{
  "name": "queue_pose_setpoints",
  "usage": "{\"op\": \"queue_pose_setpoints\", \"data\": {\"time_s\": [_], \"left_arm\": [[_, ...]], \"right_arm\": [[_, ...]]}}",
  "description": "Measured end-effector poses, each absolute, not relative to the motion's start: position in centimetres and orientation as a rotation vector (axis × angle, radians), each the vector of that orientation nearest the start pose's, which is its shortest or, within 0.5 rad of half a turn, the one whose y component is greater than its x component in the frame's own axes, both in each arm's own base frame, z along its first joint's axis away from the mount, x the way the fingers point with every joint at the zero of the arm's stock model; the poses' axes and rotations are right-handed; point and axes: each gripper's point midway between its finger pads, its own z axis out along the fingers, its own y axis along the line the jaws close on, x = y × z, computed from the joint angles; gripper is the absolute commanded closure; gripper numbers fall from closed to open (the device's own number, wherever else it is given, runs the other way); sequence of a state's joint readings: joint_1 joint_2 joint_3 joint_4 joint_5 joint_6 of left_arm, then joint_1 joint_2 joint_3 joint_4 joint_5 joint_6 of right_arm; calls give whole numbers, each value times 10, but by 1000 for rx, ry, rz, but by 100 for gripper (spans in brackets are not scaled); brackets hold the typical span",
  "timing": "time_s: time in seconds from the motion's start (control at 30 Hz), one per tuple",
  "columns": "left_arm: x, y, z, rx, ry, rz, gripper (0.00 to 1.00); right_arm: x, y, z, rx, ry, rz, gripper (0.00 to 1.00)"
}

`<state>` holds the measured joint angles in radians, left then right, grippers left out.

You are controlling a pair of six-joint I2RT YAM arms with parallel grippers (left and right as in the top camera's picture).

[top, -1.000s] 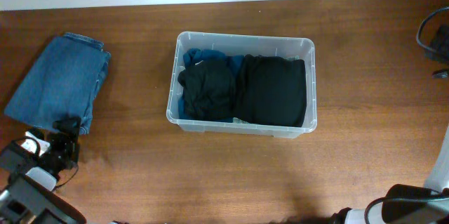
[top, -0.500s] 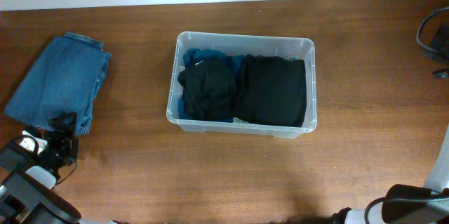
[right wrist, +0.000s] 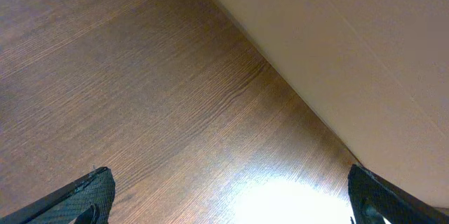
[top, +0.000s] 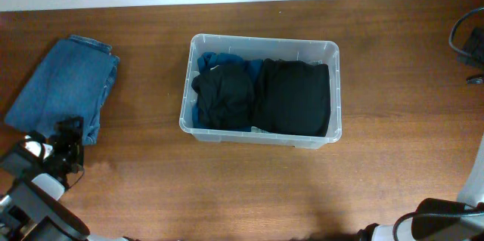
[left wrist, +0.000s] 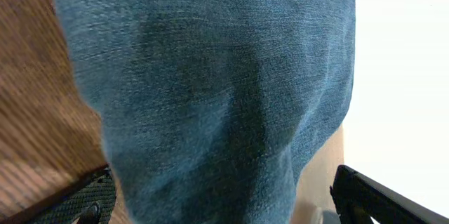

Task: Pack container
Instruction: 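Lower the left gripper onto the folded denim and grasp its edge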

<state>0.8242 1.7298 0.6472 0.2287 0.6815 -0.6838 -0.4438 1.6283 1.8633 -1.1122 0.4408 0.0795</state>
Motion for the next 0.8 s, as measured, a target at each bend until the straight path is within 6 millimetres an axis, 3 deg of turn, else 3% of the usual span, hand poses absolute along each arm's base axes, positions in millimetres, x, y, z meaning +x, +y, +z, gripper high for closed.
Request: {"op": "queue_pose_setpoints", "data": {"time_s": [0.5, 0.8], "left_arm": [[336, 200, 29, -1348, 1864, -685, 1], [354, 208, 27, -1308, 1801, -742, 0]], "right_arm": [[335, -241, 316, 825, 2315, -700, 2], [335, -241, 316, 825, 2315, -700, 1]]}}
